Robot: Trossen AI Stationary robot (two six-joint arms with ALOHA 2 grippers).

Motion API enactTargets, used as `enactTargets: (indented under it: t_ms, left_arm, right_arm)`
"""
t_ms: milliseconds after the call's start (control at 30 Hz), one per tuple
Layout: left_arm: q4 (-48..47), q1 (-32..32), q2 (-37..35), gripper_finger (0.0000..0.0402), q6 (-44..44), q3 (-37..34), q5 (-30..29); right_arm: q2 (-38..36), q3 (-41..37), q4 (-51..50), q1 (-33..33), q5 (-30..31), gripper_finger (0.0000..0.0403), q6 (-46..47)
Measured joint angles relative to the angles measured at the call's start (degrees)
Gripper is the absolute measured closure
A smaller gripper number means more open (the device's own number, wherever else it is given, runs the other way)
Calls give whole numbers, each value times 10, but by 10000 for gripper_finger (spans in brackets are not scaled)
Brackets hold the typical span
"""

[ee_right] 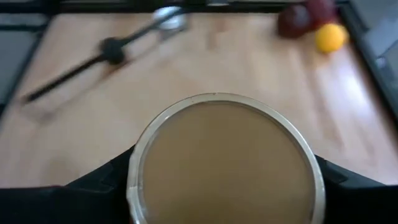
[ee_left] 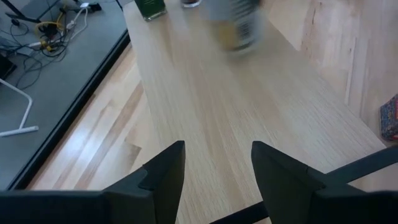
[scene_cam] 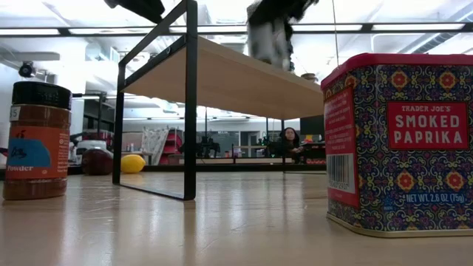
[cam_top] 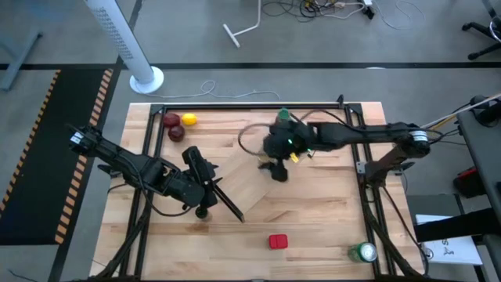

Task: Shelf spices
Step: Remove the gold seasoning bottle from the shelf

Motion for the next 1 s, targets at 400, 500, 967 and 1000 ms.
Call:
enactTargets:
  t_ms: [400,500,967,1000]
  left_arm:
    - [1,0,0,230,-12,0,18]
    - [2,0,0,234,-13,0,26]
    - [16,0,0,226,-8,0,26]
    - [19,0,0,226,-4,0,26]
  right_arm:
    - [-48,-45,-48,255,161,147,99]
    - [-44,-84,-12,296,203,147,136]
    - [-36,-320,286,308,218,147,228]
    - [-33,-330,313,307,219,147,229]
